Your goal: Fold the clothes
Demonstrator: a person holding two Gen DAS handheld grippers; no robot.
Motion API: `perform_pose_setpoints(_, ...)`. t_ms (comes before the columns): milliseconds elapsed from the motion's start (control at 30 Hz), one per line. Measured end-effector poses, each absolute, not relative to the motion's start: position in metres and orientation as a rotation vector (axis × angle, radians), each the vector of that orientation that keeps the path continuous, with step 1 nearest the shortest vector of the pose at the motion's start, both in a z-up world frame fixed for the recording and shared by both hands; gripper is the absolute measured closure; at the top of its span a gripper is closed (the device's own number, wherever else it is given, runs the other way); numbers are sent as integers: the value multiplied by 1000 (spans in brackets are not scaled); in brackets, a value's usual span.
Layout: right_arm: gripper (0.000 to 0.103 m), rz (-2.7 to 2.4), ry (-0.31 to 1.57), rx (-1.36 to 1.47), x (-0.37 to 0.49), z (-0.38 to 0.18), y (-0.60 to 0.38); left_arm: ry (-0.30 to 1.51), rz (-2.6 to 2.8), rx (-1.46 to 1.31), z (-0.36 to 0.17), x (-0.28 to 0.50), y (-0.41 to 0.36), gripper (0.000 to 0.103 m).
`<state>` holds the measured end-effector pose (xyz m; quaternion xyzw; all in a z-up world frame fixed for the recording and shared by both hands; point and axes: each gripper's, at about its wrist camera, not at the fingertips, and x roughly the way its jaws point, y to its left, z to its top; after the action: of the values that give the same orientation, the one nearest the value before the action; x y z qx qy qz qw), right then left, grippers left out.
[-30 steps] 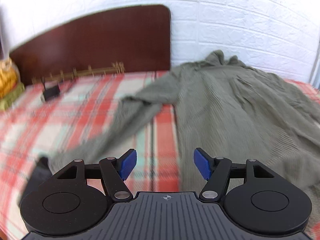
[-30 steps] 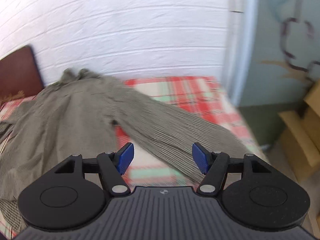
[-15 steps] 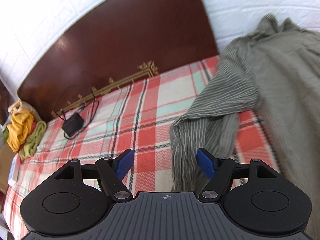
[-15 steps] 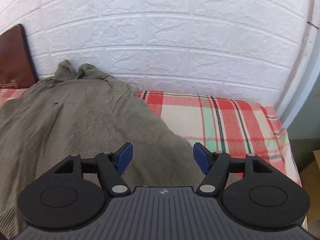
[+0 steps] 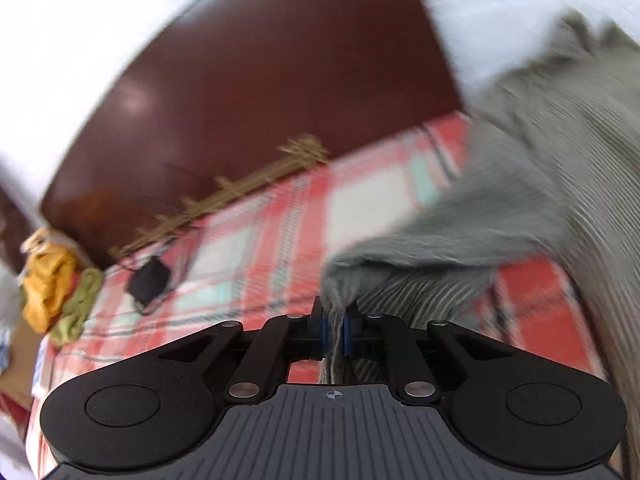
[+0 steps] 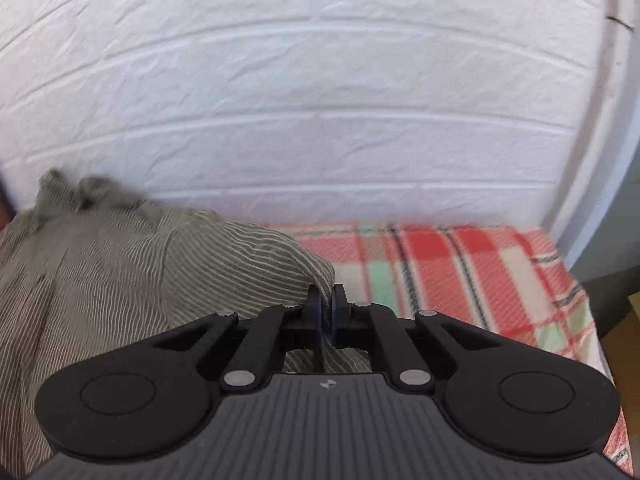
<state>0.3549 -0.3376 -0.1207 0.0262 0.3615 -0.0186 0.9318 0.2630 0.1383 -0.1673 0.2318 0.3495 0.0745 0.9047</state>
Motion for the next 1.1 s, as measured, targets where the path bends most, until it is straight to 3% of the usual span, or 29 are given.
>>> perform_pose_setpoints(133, 95, -78, 777, 24, 361, -145, -333, 771, 232, 425, -175, 280, 155, 97)
perform_pose_setpoints(167, 88, -90, 768, 9, 359, -148, -331, 782, 233, 424, -179, 280, 155, 92)
perform_pose_setpoints(200, 67, -110, 763, -6, 355, -147, -330, 776, 231, 427, -177, 275, 155, 80)
perform_pose_setpoints(267, 38, -149, 751, -24, 344, -137, -331, 745, 224, 436, -166, 259, 152, 46)
perform_pose_setpoints(300, 38, -148, 713, -29, 333, -128, -333, 730, 220, 440, -160, 251, 151, 36)
perform_pose_setpoints(500, 38, -9, 621, -33, 232, -83, -324, 628, 125, 479, -121, 181, 134, 25)
perform_pose_setpoints(600, 38, 100, 620, -53, 172, -79, -311, 605, -26, 538, -112, 126, 108, 24)
perform_pose_setpoints(800, 38, 295, 667, -146, 77, -94, -280, 517, -341, 843, -143, 14, 41, 24)
perform_pose_setpoints(1100, 34, 557, 703, -315, 31, -115, -197, 436, -593, 913, -174, -51, -31, 19)
